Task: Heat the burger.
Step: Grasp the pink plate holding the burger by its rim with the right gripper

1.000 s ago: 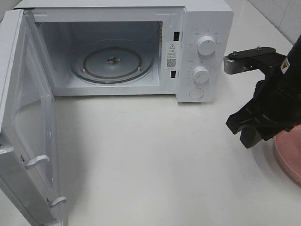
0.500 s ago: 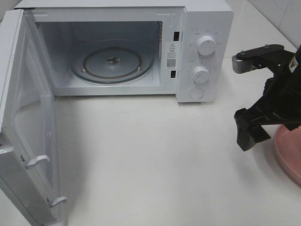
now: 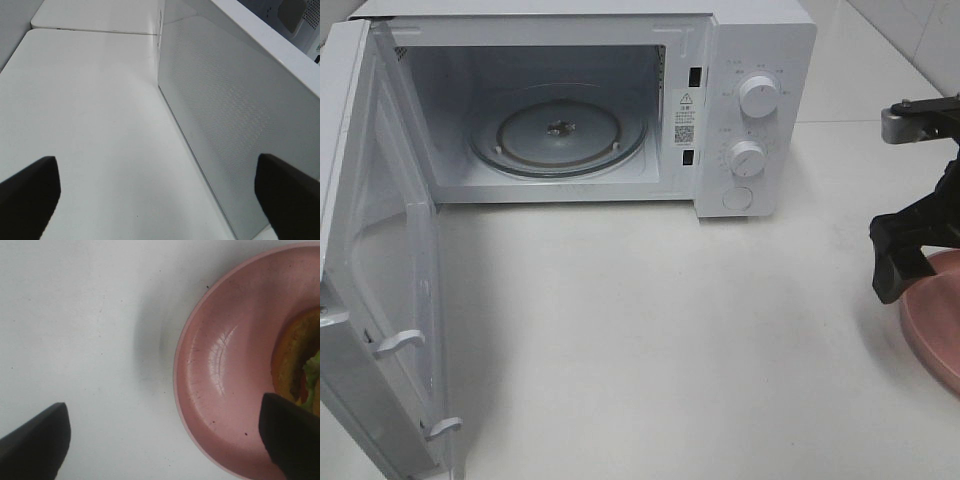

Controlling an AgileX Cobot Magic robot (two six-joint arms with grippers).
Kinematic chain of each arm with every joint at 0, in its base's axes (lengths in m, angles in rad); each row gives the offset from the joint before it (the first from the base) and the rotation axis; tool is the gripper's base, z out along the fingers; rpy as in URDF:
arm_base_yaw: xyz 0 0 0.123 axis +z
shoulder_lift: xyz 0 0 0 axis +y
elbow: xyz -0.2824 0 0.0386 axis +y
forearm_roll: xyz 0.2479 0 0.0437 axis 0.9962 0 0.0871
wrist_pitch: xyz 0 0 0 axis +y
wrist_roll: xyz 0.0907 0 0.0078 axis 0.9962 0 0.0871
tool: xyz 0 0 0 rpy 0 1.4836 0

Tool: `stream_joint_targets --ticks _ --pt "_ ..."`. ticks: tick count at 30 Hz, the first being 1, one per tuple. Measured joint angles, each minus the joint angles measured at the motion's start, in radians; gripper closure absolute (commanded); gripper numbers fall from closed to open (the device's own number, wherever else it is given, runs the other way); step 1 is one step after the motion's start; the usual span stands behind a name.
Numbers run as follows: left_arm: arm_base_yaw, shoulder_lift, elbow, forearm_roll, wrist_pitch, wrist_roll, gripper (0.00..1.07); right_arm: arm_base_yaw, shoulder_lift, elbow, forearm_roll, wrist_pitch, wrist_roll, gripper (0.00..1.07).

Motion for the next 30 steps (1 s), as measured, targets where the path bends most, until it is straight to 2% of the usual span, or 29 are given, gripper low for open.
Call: stream_joint_targets --ticks 22,30 --pt "0.0 0.0 0.0 0.001 0.0 0.0 0.09 -0.007 0.188 0.0 -0.067 -0.123 0.082 0.16" --pt "0.0 0.0 0.0 0.001 0.0 0.0 0.09 -0.049 0.234 0.0 -0.076 -0.127 0.069 0.2"
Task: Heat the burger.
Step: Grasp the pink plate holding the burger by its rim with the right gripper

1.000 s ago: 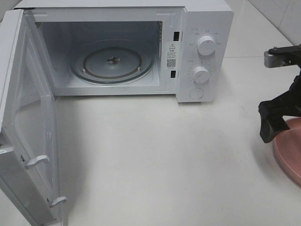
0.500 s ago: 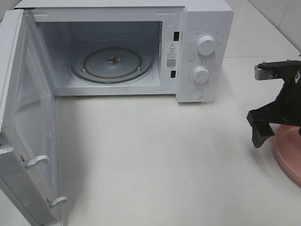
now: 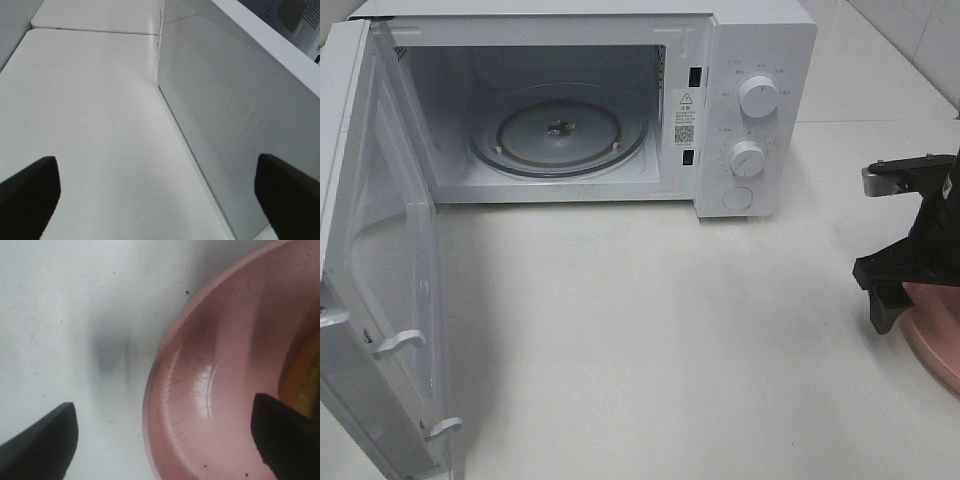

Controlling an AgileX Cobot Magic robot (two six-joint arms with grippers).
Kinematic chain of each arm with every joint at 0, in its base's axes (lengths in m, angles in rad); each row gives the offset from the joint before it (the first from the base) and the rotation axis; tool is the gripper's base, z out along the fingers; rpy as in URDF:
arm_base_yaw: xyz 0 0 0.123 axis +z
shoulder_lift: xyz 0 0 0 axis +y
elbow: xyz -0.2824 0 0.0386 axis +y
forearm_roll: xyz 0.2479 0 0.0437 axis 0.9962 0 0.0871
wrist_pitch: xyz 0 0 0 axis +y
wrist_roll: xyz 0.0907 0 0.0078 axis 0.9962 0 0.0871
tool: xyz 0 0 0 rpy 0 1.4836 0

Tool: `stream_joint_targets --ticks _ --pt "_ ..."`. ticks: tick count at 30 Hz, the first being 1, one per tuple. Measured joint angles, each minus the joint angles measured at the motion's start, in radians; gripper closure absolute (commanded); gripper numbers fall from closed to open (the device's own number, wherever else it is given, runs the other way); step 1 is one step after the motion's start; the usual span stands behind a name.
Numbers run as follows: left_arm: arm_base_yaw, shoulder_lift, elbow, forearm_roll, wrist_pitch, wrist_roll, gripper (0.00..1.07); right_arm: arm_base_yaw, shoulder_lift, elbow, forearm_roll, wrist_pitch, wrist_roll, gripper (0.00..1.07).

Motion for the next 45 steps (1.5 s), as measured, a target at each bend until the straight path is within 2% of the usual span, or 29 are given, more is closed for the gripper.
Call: stream_joint_targets --ticks 25,29,30,33,35,36,37,38,39,40,41,42,43,44,45 --pt "0.0 0.0 0.0 0.0 0.0 0.0 0.09 -0.012 0.128 -0.001 0.02 -0.07 -0.005 0.27" --pt "0.0 0.0 0.0 0.0 0.0 0.0 0.09 -0.012 0.128 -0.001 0.022 -0.075 -0.005 0.32" --pt "0.0 0.0 0.0 0.0 0.0 0.0 0.09 -0.012 0.128 -0.001 0.022 -0.075 -0.005 0.36" --pt "0.0 0.0 0.0 0.0 0.0 0.0 0.09 -0.012 0.128 -0.001 0.022 -0.075 -0.004 0.38" --pt "0.0 0.0 0.0 0.0 0.0 0.0 0.09 -0.012 0.128 -0.001 0.022 -0.075 -0.003 0.45" --pt "0.0 0.0 0.0 0.0 0.0 0.0 0.09 -0.012 0.128 -0.001 0.022 -0.075 -0.003 0.45" --pt "0.0 0.0 0.0 0.0 0.0 0.0 0.09 -0.012 0.128 -0.001 0.022 -0.075 0.003 0.51" --pt "0.0 0.0 0.0 0.0 0.0 0.0 0.09 -0.012 0.128 -0.001 0.022 -0.075 0.003 0.51" --pt "0.0 0.0 0.0 0.0 0.0 0.0 0.09 -0.012 0.131 -0.001 0.019 -0.075 0.006 0.55" --pt "0.0 0.0 0.0 0.0 0.0 0.0 0.09 -0.012 0.135 -0.001 0.003 -0.075 0.018 0.63" --pt "0.0 0.0 0.0 0.0 0.0 0.0 0.09 -0.012 0.135 -0.001 0.003 -0.075 0.018 0.63" --pt "0.0 0.0 0.0 0.0 0.0 0.0 0.09 -0.012 0.139 -0.003 -0.004 -0.073 0.028 0.69" --pt "0.0 0.0 0.0 0.0 0.0 0.0 0.09 -0.014 0.142 -0.008 -0.019 -0.069 0.038 0.81" --pt "0.0 0.0 0.0 0.0 0.0 0.0 0.09 -0.014 0.142 -0.008 -0.019 -0.069 0.038 0.81" --pt "0.0 0.0 0.0 0.0 0.0 0.0 0.09 -0.017 0.143 -0.01 -0.016 -0.067 0.041 0.96"
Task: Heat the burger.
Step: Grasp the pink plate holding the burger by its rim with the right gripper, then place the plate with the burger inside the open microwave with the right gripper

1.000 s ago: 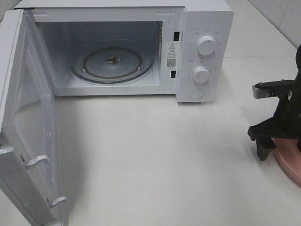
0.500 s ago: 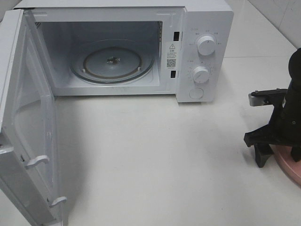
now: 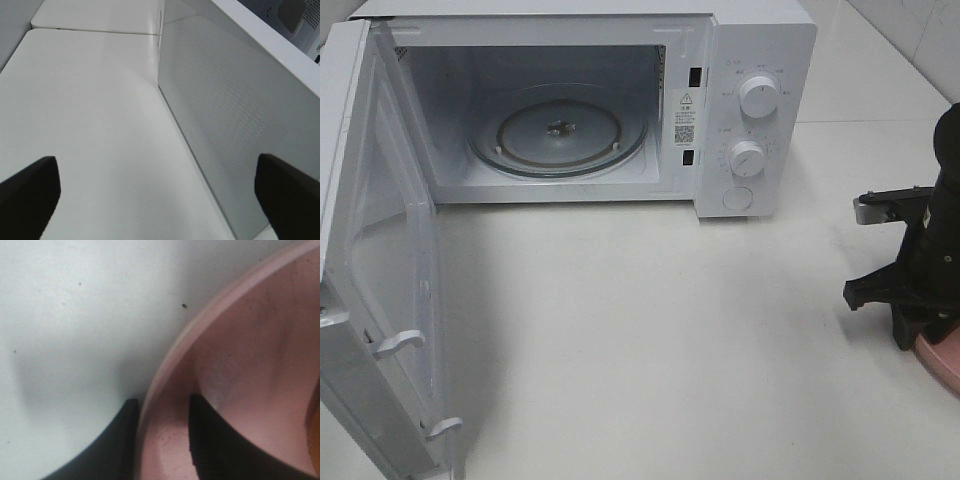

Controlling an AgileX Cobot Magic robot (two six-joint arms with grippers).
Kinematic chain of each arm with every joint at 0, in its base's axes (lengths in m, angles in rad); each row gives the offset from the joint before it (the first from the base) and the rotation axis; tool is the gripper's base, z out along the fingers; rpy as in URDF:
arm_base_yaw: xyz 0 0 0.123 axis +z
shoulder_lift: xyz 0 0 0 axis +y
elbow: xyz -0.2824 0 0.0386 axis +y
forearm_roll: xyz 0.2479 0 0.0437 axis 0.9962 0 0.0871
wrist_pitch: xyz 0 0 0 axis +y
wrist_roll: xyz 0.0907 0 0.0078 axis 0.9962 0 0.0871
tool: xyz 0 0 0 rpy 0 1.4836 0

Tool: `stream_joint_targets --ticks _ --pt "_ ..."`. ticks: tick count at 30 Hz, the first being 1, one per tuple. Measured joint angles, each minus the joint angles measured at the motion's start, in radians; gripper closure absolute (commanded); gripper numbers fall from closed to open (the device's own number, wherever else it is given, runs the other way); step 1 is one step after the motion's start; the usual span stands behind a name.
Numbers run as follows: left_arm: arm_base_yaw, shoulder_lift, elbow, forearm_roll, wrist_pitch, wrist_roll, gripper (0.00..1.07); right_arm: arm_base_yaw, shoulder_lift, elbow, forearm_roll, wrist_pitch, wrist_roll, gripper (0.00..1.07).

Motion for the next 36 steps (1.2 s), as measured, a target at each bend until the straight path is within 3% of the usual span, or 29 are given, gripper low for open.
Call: stream_joint_targets --ticks 1,3,22,29,36 --pt "0.0 0.0 0.0 0.0 0.0 0.0 0.09 0.0 0.0 0.0 0.0 0.0 0.0 0.96" --pt "0.0 0.0 0.0 0.0 0.0 0.0 0.09 0.001 -0.002 -0.002 0.017 0.01 0.015 1.07" --pt "0.0 0.0 0.0 0.0 0.0 0.0 0.09 0.007 -0.015 -0.006 -0.002 0.036 0.065 1.07" --pt "0.0 0.0 0.0 0.0 0.0 0.0 0.09 0.011 -0.031 0.0 -0.104 0.054 0.146 1.07" --pt "0.0 0.0 0.0 0.0 0.0 0.0 0.09 0.097 -0.033 0.001 -0.224 0.106 0.26 1.07"
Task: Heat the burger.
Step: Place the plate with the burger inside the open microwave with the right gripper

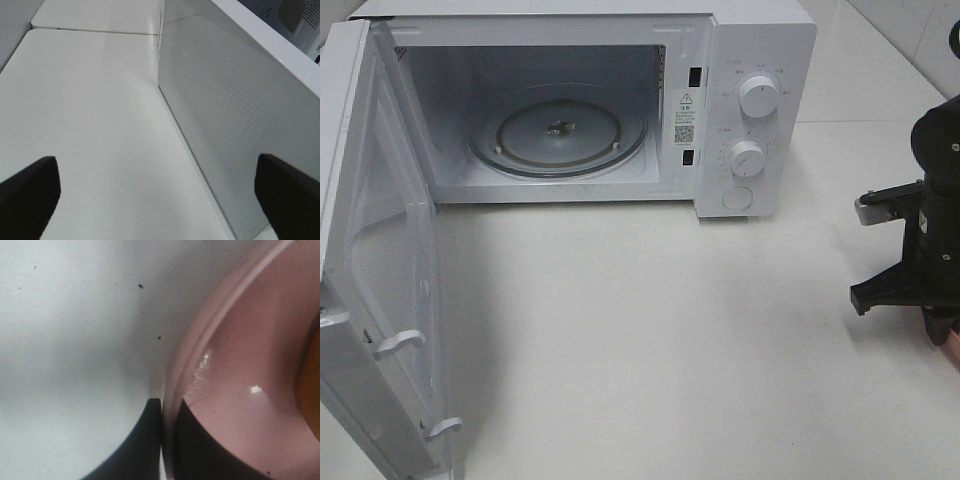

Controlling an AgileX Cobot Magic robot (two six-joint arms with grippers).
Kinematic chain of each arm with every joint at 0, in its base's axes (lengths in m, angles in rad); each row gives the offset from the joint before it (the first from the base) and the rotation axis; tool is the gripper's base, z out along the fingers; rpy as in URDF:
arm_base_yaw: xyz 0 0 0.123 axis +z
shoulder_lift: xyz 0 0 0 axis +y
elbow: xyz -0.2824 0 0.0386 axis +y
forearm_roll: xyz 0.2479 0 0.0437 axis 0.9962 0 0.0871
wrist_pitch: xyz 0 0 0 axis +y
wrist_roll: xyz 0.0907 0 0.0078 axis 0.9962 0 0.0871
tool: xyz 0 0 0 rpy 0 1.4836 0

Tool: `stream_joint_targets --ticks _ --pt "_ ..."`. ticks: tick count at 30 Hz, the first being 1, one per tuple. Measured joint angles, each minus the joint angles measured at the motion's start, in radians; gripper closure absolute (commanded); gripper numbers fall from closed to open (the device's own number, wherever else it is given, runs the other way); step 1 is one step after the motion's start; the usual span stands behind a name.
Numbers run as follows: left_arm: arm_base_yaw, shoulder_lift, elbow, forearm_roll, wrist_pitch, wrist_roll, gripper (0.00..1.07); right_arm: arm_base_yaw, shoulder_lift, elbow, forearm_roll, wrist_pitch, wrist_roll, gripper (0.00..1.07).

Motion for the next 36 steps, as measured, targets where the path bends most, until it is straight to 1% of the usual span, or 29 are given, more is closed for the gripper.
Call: stream_joint_targets --ticks 1,3,6,8,11,13,14,16,17,18,20,21,25,26,28,32,36 --pt "0.0 0.0 0.0 0.0 0.0 0.0 0.09 0.0 0.0 0.0 0.0 0.0 0.0 1.07" --pt "0.0 0.0 0.0 0.0 0.0 0.0 0.09 0.038 0.0 0.0 -0.032 0.022 0.03 1.07" --pt "0.0 0.0 0.0 0.0 0.0 0.0 0.09 0.05 0.0 0.0 -0.044 0.027 0.04 1.07" --pt "0.0 0.0 0.0 0.0 0.0 0.0 0.09 0.09 0.0 0.003 -0.075 0.044 0.065 1.07" --pt "0.0 0.0 0.0 0.0 0.0 0.0 0.09 0.113 0.0 0.003 -0.095 0.061 0.078 1.07" --pt "0.0 0.0 0.0 0.0 0.0 0.0 0.09 0.158 0.0 0.003 -0.134 0.104 0.104 1.07" --pt "0.0 0.0 0.0 0.0 0.0 0.0 0.09 0.158 0.0 0.003 -0.134 0.104 0.104 1.07" --pt "0.0 0.0 0.0 0.0 0.0 0.0 0.09 0.189 0.0 0.003 -0.151 0.136 0.114 1.07" --pt "0.0 0.0 0.0 0.0 0.0 0.0 0.09 0.189 0.0 0.003 -0.151 0.136 0.114 1.07" --pt "0.0 0.0 0.0 0.0 0.0 0.0 0.09 0.213 0.0 0.003 -0.155 0.151 0.117 1.07" --pt "0.0 0.0 0.0 0.0 0.0 0.0 0.09 0.221 0.0 0.003 -0.155 0.155 0.118 1.07" --pt "0.0 0.0 0.0 0.0 0.0 0.0 0.09 0.244 0.0 0.003 -0.155 0.166 0.118 1.07" --pt "0.0 0.0 0.0 0.0 0.0 0.0 0.09 0.277 -0.009 0.005 -0.155 0.18 0.118 1.07" --pt "0.0 0.0 0.0 0.0 0.0 0.0 0.09 0.3 -0.031 0.013 -0.157 0.182 0.118 1.07" --pt "0.0 0.0 0.0 0.0 0.0 0.0 0.09 0.317 -0.059 0.023 -0.162 0.183 0.117 1.07" --pt "0.0 0.0 0.0 0.0 0.0 0.0 0.09 0.336 -0.102 0.048 -0.18 0.196 0.117 1.07" --pt "0.0 0.0 0.0 0.0 0.0 0.0 0.09 0.357 -0.152 0.099 -0.188 0.214 0.119 1.07"
